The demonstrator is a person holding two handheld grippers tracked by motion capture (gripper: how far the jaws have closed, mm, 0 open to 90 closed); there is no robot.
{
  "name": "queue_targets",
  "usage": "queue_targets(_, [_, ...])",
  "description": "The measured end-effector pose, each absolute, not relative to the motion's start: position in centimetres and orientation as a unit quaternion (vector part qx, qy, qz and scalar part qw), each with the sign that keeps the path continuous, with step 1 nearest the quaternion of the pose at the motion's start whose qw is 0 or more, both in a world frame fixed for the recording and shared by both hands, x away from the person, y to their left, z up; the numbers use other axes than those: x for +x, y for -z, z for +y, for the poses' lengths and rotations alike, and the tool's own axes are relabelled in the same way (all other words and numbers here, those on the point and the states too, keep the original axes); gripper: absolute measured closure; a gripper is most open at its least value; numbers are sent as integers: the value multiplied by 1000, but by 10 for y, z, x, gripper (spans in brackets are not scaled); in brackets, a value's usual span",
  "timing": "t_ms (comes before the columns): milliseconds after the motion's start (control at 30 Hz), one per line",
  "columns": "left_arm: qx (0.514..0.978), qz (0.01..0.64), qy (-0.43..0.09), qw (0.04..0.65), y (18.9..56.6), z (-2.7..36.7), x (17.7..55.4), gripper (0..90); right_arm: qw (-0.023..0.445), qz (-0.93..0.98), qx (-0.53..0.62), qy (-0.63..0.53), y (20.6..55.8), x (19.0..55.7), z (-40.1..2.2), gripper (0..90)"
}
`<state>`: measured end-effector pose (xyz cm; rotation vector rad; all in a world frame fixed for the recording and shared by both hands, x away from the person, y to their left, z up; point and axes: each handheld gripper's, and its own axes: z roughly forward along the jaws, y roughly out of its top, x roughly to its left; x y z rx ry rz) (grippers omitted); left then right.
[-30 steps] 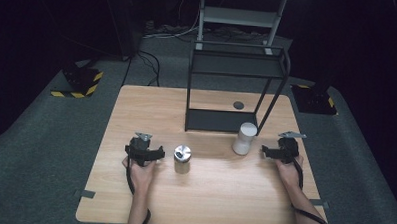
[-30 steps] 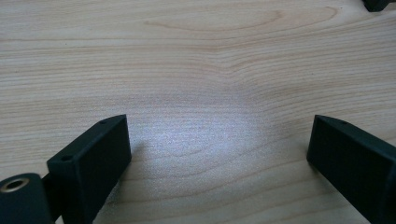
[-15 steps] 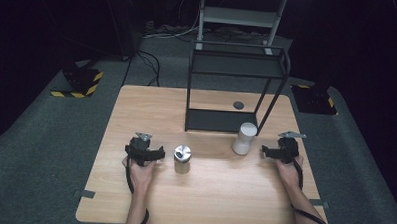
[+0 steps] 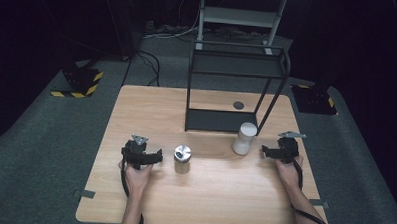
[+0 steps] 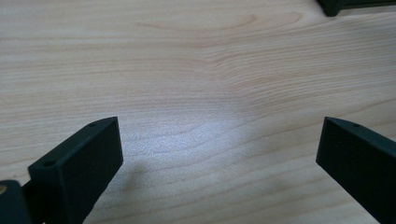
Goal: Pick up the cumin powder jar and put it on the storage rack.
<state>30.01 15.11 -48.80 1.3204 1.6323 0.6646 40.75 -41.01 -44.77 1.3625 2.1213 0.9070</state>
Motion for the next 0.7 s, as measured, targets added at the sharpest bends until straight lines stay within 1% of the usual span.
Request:
queue_targets(200, [555,633,-263,471,479,158,281,7,229,771,495,-330,448,407,-410,87])
queue_targets(333, [562,617,-240,496,481,163,267,7,229,771,494,-330,448,407,-410,89])
queue_targets(400, [567,612,-236,498,482,164,263,7,229,771,494,-330,448,407,-410,90])
queue_targets(533, [587,589,-209,514,485,166,249,7,229,771,494,-330,448,407,-410,91])
queue_targets(700, [598,569,-191,530,486,163,237,7,229,771,494,-330,448,407,-410,91])
